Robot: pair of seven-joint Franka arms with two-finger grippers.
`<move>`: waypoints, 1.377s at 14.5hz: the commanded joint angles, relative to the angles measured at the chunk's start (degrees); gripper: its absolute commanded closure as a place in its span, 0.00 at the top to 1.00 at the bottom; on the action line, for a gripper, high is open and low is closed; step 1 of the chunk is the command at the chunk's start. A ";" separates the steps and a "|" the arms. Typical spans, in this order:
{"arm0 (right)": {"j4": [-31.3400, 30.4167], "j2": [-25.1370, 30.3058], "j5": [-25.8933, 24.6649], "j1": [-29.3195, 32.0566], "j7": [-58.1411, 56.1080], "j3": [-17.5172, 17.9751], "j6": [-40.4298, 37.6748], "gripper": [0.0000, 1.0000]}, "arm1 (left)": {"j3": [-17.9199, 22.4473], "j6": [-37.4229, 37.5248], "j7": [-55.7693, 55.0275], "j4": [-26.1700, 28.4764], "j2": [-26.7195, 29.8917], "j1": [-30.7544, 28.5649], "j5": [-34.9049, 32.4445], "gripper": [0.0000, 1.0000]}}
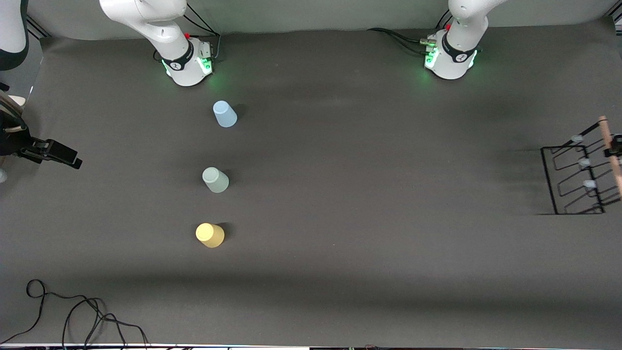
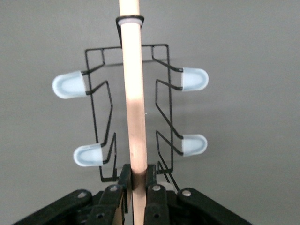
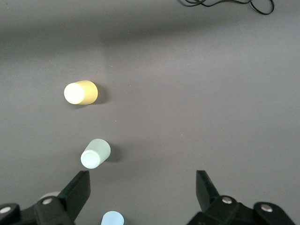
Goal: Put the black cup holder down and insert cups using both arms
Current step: 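Carry the cup holder with the left gripper to the table middle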
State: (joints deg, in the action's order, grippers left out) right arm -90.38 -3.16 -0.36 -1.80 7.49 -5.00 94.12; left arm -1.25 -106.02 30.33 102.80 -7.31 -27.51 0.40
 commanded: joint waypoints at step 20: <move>1.43 -0.53 0.01 0.13 0.33 -0.97 -2.54 1.00 | -8.95 0.48 -71.89 -21.59 -17.11 55.44 4.35 0.00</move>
State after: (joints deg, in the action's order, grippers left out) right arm -90.15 -3.24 -0.36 -1.72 7.49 -5.86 92.78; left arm -10.87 -104.51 -38.72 84.63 -21.75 24.20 4.56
